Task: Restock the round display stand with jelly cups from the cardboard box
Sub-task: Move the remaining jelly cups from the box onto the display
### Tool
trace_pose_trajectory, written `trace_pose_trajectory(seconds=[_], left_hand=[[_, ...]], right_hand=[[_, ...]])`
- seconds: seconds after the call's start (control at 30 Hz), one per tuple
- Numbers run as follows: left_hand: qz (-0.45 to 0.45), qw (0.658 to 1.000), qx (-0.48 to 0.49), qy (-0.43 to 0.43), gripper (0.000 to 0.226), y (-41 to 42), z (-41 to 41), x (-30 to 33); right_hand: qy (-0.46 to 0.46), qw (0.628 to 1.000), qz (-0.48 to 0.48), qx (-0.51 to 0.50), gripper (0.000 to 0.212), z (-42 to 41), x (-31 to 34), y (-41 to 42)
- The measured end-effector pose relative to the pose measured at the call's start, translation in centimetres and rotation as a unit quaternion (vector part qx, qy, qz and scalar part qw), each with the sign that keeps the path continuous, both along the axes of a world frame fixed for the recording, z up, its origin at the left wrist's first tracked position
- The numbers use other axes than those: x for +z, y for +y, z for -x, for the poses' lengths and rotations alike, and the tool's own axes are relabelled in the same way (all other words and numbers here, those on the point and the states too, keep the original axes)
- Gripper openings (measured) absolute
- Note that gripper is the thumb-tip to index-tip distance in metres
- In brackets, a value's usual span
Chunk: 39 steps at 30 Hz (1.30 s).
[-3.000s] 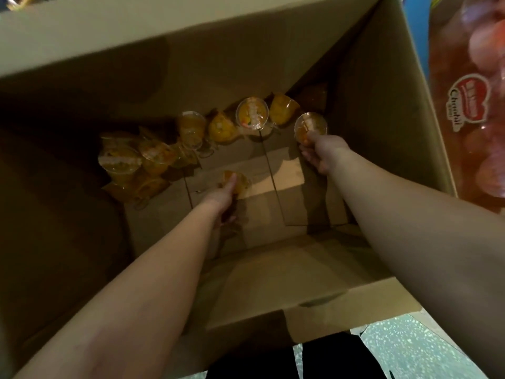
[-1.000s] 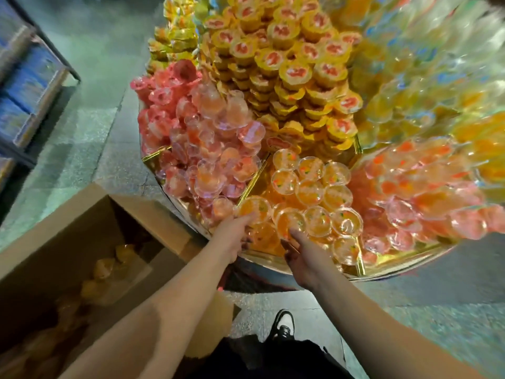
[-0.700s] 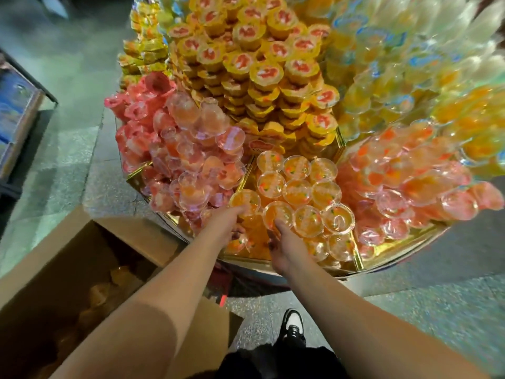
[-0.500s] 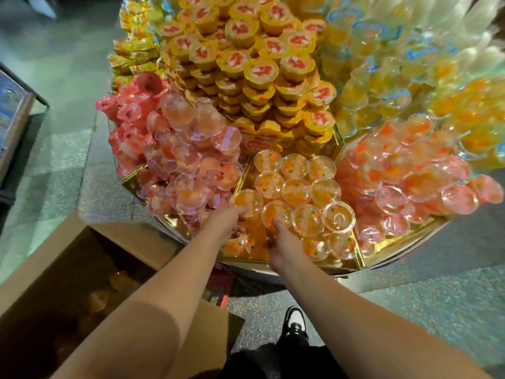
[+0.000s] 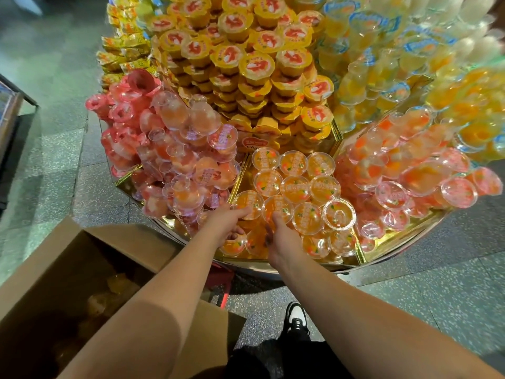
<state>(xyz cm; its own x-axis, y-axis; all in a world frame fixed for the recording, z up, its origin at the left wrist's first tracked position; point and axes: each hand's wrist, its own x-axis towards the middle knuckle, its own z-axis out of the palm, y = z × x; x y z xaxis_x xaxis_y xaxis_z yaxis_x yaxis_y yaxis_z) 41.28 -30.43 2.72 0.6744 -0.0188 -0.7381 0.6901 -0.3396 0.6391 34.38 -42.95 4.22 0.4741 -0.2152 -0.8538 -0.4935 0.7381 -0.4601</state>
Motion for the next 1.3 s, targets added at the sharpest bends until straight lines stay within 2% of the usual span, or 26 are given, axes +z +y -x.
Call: trace_pose_trajectory(seconds=[0.23,0.37,0.47,0.57,0.63,0.73,0.8,0.83,0.93,1.03,1.17,1.23,1.3], left_hand=[[-0.045,0.998,-0.034,-0.013,0.081,0.0,-0.2,0.7],[-0.044,0.998,-0.033,-0.014,0.089,0.3,-0.1,0.7],[-0.050,0.998,-0.030,-0.016,0.092,0.2,0.2,0.7],[-0.061,0.998,-0.021,-0.012,0.088,0.3,0.6,0.7],[-0.059,0.998,-0.015,-0.015,0.082,0.4,1.0,1.0],[-0.085,0.995,-0.017,-0.045,0.062,1.3,2.1,1.9],[-0.101,0.992,0.002,-0.075,0.047,2.6,3.4,2.7],[-0.097,0.991,0.019,-0.086,0.041,3.3,4.2,3.0],[-0.111,0.986,0.076,-0.095,0.033,6.4,7.2,4.3],[-0.149,0.970,0.161,-0.106,0.029,12.1,11.2,4.4],[-0.183,0.952,0.231,-0.085,0.031,20.2,16.8,3.1],[-0.216,0.938,0.267,-0.057,0.034,24.7,20.0,1.8],[-0.251,0.926,0.281,-0.025,0.036,28.3,23.0,0.1]], right_hand=[[0.010,0.999,-0.010,0.040,0.023,-0.2,0.1,-0.6],[0.003,0.998,-0.012,0.062,0.028,0.1,-0.4,-0.9],[-0.002,0.997,-0.017,0.070,0.021,0.6,-0.4,-1.4],[0.005,0.996,-0.013,0.093,0.027,1.2,-0.4,-1.7],[0.012,0.990,-0.011,0.139,0.029,1.9,-0.4,-2.0],[0.006,0.963,0.032,0.269,0.020,3.3,0.1,-2.5],[-0.025,0.917,0.106,0.384,0.023,3.6,0.6,-2.5],[-0.040,0.880,0.165,0.445,0.027,3.6,1.1,-2.3],[-0.088,0.726,0.325,0.599,0.030,2.7,3.2,-0.3],[-0.161,0.600,0.375,0.689,0.026,1.5,5.1,4.9],[-0.239,0.451,0.418,0.752,0.037,0.4,5.0,13.8],[-0.259,0.386,0.422,0.778,0.032,1.0,4.0,18.8],[-0.263,0.351,0.426,0.792,0.024,1.9,2.6,22.8]])
